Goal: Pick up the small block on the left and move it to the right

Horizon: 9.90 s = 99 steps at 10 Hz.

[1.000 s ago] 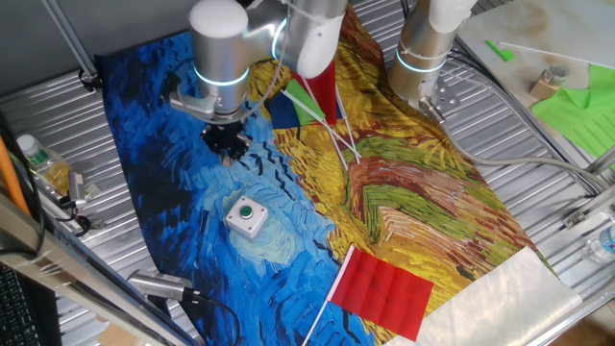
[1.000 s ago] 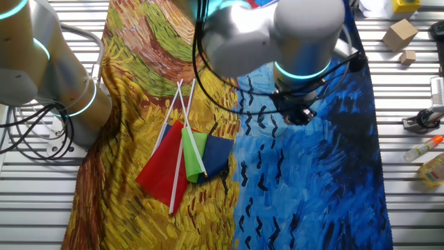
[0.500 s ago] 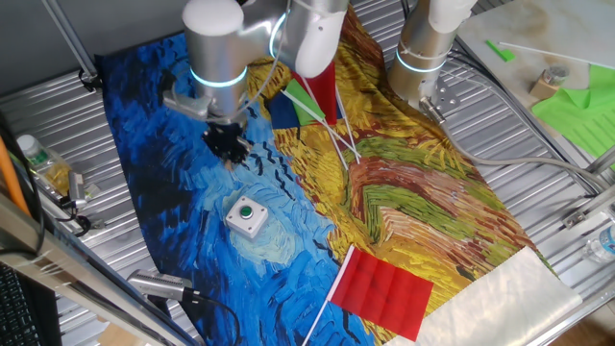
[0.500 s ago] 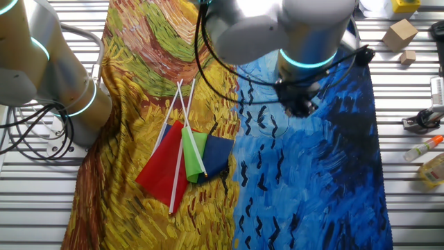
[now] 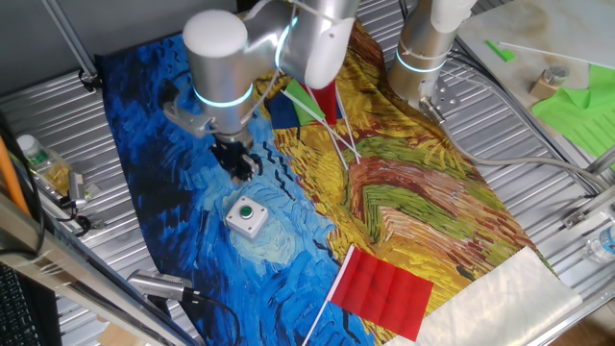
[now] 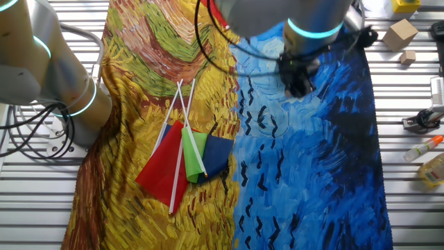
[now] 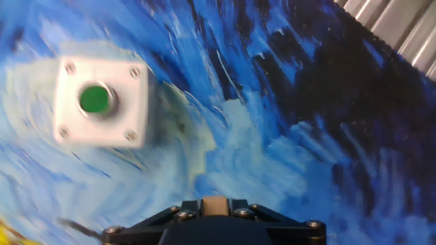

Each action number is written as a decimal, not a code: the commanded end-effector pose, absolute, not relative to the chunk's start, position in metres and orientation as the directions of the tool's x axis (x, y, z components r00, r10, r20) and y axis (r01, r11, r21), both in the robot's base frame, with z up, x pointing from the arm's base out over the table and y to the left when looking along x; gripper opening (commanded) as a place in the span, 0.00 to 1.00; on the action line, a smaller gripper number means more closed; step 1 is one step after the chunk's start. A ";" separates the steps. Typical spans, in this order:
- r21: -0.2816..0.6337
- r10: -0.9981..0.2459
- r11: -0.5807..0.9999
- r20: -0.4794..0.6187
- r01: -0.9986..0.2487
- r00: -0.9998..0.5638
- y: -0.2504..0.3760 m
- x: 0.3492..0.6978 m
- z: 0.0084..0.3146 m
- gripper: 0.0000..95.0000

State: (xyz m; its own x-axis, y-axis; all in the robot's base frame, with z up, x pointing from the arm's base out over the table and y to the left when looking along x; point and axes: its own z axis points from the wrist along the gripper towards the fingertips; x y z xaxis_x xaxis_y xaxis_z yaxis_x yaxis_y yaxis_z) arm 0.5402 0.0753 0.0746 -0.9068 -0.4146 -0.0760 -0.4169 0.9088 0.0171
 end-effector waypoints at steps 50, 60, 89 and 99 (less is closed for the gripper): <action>0.027 -0.476 0.880 0.065 -0.475 -0.877 0.050 0.550 0.059 0.00; 0.025 -0.413 0.910 0.006 -0.413 -0.911 0.050 0.550 0.059 0.00; 0.092 -0.118 0.989 -0.016 -0.119 -0.993 0.221 0.544 0.127 0.00; 0.079 -0.121 0.989 -0.080 -0.127 -0.989 0.223 0.545 0.059 0.00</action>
